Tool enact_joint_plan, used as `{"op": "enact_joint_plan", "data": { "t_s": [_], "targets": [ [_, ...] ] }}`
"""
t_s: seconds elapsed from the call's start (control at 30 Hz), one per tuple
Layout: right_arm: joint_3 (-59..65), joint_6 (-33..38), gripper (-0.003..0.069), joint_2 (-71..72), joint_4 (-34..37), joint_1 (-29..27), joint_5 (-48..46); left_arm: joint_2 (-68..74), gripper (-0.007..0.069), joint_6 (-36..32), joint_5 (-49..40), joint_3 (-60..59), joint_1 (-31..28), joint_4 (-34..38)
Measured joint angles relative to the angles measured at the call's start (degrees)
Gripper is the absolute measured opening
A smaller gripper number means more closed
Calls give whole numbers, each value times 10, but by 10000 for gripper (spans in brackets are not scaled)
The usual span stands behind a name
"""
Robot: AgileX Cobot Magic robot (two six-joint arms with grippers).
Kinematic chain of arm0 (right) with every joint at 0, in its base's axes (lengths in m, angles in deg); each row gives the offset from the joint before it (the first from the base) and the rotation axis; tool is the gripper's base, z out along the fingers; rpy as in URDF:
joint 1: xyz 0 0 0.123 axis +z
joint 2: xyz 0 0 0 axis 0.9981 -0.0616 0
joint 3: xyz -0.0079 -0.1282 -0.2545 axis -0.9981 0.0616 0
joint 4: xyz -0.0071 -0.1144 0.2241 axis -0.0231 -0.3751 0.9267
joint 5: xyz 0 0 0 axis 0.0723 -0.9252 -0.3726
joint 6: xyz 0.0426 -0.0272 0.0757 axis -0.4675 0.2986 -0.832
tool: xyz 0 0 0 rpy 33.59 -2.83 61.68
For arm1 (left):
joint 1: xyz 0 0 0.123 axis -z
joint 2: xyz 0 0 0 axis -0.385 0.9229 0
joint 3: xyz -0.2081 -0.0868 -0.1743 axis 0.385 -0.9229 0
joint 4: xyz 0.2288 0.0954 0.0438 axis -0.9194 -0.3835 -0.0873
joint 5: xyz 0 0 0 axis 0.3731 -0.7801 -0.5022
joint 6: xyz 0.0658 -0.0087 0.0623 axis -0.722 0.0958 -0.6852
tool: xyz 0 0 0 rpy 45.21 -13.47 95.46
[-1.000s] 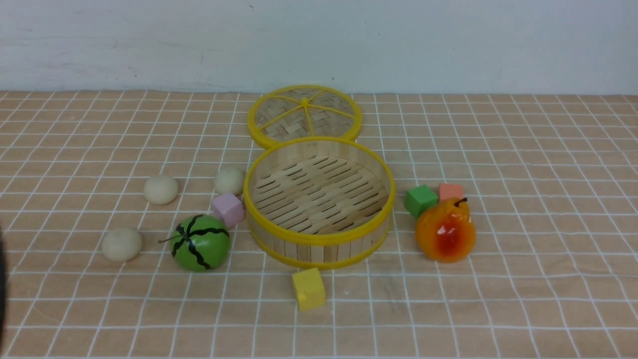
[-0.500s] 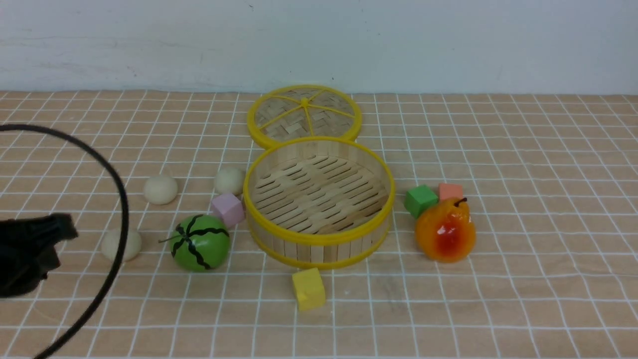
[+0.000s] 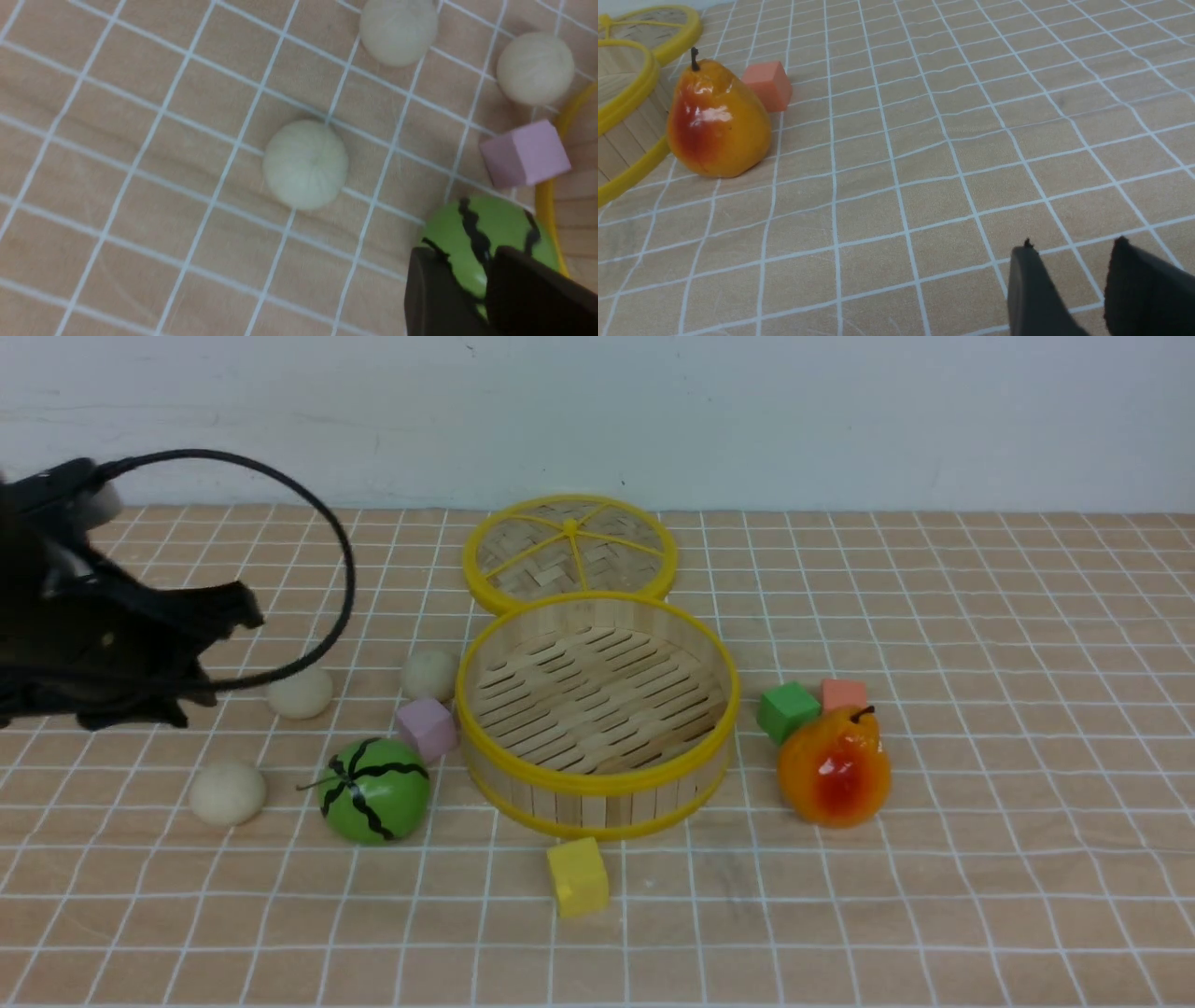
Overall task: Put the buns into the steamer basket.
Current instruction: Use the left arm to grab a steamed stuffed bun
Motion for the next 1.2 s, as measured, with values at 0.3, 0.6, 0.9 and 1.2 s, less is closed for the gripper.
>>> {"op": "enact_joint_plan", "data": {
  "t_s": [0.3, 0.6, 0.9, 1.2],
  "targets": [
    [0, 0, 241, 0, 0, 0, 0, 142, 242, 0, -51, 89, 0, -68],
    [0, 0, 241, 0, 0, 0, 0, 205, 248, -4, -50, 101, -31, -91],
    [0, 0, 241, 0, 0, 0, 0, 214, 248, -55, -49, 103, -43, -37],
    [0, 0, 241, 0, 0, 0, 0, 200, 248, -61, -49, 103, -43, -11]
  ]
}}
